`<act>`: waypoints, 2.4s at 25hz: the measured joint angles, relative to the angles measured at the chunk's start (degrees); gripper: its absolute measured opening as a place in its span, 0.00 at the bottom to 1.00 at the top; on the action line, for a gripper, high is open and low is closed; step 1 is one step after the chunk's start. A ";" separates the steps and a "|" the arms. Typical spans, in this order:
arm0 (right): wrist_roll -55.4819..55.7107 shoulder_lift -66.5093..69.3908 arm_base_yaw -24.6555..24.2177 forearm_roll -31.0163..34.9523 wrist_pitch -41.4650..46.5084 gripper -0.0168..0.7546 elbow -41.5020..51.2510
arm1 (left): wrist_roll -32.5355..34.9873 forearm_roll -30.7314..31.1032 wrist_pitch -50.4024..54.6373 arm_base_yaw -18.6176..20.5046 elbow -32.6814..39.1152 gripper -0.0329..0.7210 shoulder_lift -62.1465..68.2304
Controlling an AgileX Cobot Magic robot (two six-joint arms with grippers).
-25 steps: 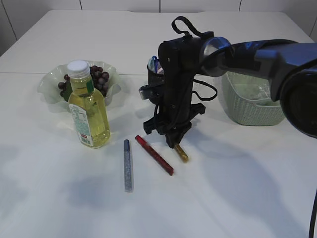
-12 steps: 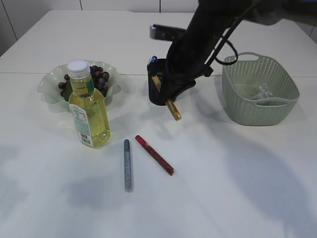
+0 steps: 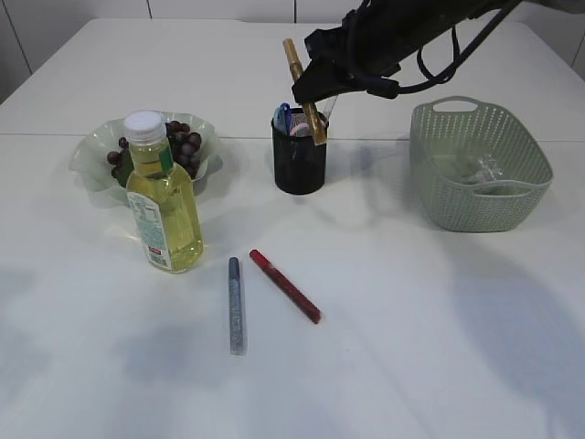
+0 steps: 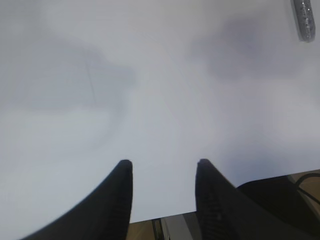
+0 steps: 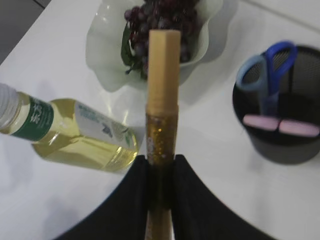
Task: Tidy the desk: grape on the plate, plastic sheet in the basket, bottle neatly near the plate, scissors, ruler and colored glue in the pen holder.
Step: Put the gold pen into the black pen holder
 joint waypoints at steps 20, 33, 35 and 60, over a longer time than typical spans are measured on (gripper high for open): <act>-47.99 8.34 -0.05 33.99 -27.41 0.18 0.21 | 0.00 -0.27 1.07 0.00 0.00 0.45 0.00; -54.53 12.49 -0.05 38.52 -28.41 0.42 0.21 | 0.00 -2.36 1.07 0.00 0.00 0.45 0.00; -54.64 12.49 -0.05 38.52 -28.41 0.47 0.21 | 0.00 -2.44 1.07 0.00 0.00 0.45 0.00; 21.69 -6.70 8.36 -30.66 7.83 0.48 0.21 | 0.00 -2.68 1.11 0.00 0.00 0.45 0.00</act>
